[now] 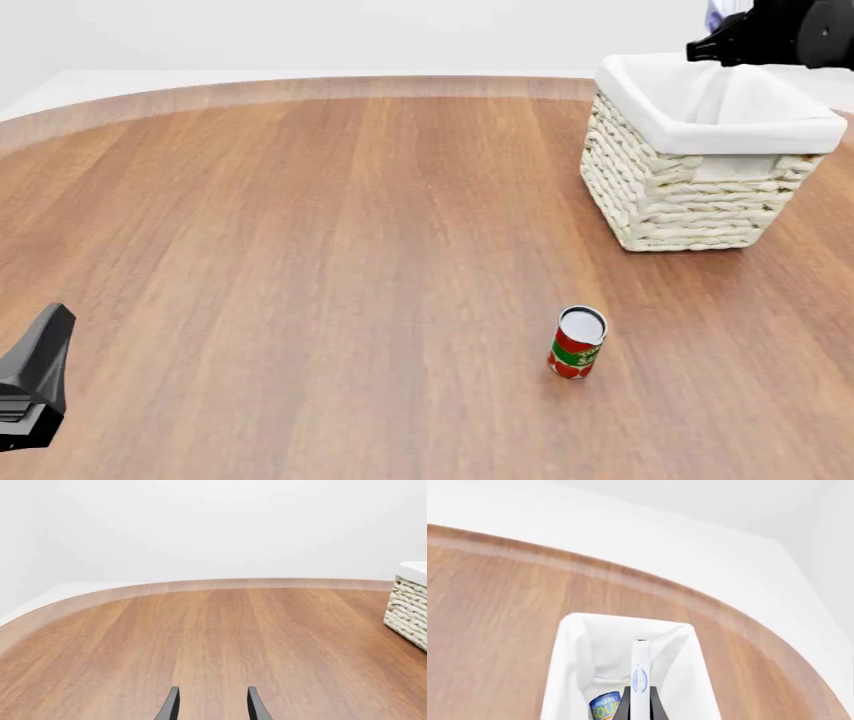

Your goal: Pick up the alphabet soup and the cream cheese box, and put them in the basket.

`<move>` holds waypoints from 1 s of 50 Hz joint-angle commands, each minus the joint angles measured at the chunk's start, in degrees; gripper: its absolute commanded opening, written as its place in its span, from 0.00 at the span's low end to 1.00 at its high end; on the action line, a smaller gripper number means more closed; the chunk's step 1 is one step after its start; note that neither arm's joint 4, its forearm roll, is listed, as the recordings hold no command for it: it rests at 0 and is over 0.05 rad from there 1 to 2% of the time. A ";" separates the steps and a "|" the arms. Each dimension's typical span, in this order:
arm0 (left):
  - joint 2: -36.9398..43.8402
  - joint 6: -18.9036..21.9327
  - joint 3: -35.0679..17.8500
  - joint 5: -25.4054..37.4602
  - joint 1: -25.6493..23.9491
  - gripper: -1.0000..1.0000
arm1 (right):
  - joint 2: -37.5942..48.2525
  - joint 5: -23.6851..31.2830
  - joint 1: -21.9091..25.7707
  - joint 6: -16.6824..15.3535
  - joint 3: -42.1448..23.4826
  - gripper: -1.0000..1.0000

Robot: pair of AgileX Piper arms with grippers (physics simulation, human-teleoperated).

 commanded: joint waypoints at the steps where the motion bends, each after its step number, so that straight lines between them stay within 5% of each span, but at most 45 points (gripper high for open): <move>1: 0.00 0.00 0.00 0.00 0.00 1.00 | 3.15 1.54 -0.39 -0.21 -3.82 0.00; 50: 0.00 0.00 0.00 0.00 0.00 1.00 | 13.39 4.57 -1.83 -2.86 -9.19 0.00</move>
